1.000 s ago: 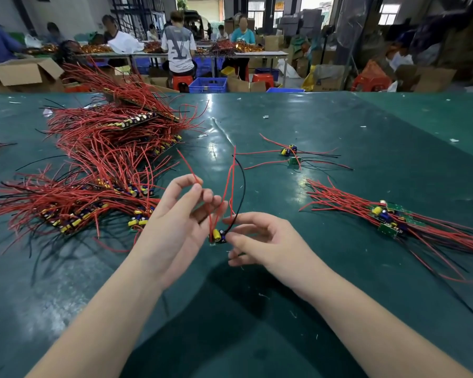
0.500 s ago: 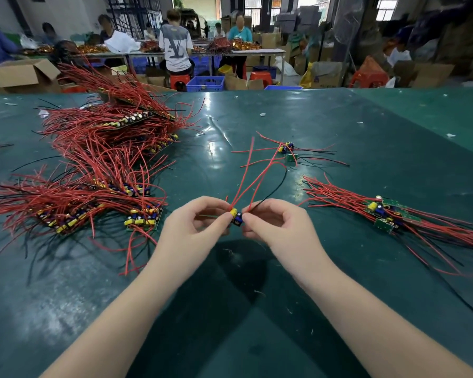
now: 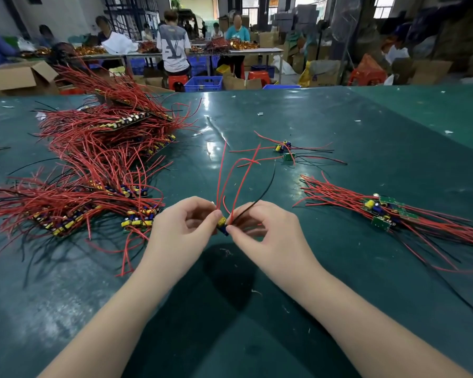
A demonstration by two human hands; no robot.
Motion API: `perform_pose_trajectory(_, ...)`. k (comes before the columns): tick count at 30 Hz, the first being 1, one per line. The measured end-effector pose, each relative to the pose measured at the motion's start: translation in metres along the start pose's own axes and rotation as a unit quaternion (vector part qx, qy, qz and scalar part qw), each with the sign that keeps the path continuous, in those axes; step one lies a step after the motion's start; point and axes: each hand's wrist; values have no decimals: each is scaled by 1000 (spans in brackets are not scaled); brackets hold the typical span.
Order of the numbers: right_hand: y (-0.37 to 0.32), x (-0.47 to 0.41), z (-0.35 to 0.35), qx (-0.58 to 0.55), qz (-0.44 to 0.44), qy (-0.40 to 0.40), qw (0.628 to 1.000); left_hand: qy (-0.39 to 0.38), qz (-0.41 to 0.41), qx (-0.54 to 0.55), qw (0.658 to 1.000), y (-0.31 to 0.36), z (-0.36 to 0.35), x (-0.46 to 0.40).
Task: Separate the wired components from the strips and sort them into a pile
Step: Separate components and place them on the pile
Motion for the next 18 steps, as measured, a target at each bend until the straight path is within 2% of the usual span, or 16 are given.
perform_pose_trajectory(4, 0, 0, 0, 3, 39, -3, 999, 11, 79, 92, 993, 1, -2, -1)
perform_pose_trajectory(7, -2, 0, 3, 31, 84, -7, 996, 21, 139, 191, 971, 4, -3, 0)
perform_pose_trajectory(11, -4, 0, 6, 41, 136, -5, 990, 68, 216, 331, 916, 7, -2, -3)
perform_pose_trajectory(14, -3, 0, 6, 28, 154, -7, 988, 100, 287, 388, 870, 5, 2, -7)
perform_pose_trajectory(18, -3, -2, 8, -23, 156, 11, 987, 105, 336, 475, 807, 5, 3, -9)
Point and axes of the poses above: each hand's wrist, its own x-axis away from the middle knuckle, its own z-axis out of the back of the hand, y = z × x, and after that the axes turned 15 degrees about -z, right-handed
